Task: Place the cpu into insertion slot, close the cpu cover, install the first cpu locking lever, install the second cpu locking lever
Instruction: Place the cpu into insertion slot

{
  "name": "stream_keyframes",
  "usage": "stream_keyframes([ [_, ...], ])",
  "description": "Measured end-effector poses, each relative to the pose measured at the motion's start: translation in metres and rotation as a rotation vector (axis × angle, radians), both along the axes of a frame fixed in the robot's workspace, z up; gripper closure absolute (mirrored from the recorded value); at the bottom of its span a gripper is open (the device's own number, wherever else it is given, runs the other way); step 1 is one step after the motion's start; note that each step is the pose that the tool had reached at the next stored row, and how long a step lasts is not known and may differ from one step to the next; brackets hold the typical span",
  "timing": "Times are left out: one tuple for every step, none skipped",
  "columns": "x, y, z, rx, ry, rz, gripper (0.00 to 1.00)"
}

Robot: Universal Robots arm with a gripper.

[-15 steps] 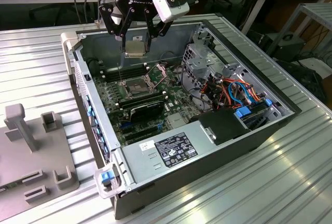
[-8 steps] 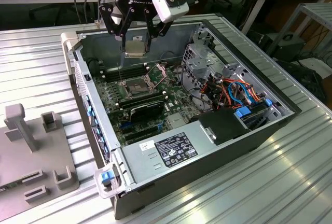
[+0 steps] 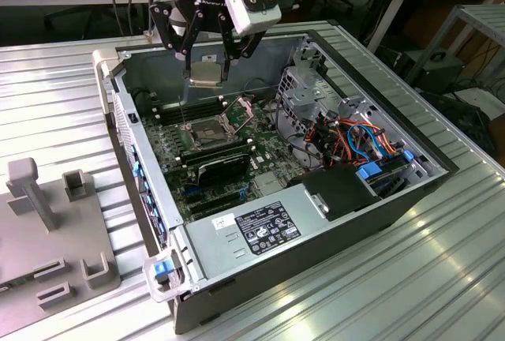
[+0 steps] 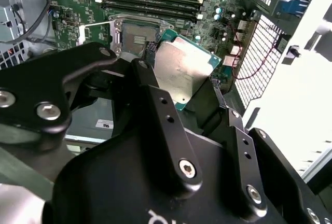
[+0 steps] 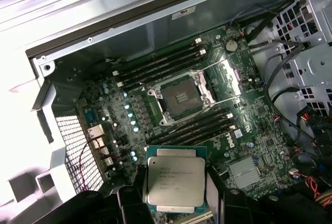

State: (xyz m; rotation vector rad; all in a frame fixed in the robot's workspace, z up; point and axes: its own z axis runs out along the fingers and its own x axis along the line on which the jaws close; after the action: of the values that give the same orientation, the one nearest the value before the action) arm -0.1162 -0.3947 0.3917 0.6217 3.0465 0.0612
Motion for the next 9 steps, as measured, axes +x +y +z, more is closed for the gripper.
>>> stream_keyframes([
  [0.0000,0.0009,-0.0001,0.0000,-0.0001,-0.002,0.46],
  [0.0000,0.0015,-0.0001,-0.0001,0.0000,-0.003,0.46],
  [0.0000,0.0023,-0.0003,0.0001,0.0004,-0.004,0.46],
  [0.0000,0.0042,-0.0009,0.0001,0.0018,-0.006,0.46],
  [0.0000,0.0062,-0.0013,0.0000,0.0024,-0.009,0.46],
  [0.0000,0.0075,-0.0015,0.0000,0.0026,-0.012,0.46],
  [0.0000,0.0091,-0.0019,0.0000,0.0028,-0.016,0.46],
  [0.0000,0.0102,-0.0022,0.0000,0.0030,-0.024,0.46],
  [0.0001,0.0103,-0.0028,0.0002,0.0028,-0.047,0.46],
])
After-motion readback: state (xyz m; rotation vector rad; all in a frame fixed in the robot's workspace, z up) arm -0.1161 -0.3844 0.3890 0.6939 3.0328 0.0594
